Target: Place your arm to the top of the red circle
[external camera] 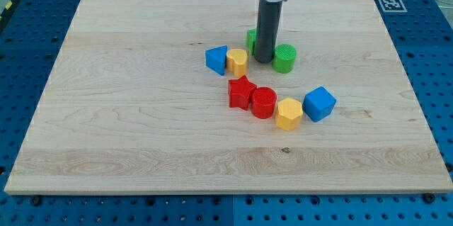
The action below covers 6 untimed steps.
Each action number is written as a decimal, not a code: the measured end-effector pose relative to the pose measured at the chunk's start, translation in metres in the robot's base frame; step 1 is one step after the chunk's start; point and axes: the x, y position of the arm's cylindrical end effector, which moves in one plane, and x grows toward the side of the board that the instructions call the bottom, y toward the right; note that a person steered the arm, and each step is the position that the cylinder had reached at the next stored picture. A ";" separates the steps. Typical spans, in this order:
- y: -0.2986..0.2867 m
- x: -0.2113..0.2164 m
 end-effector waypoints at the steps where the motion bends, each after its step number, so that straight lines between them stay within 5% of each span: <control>1: 0.000 -0.046; 2: 0.001 -0.063; 6: -0.002 0.062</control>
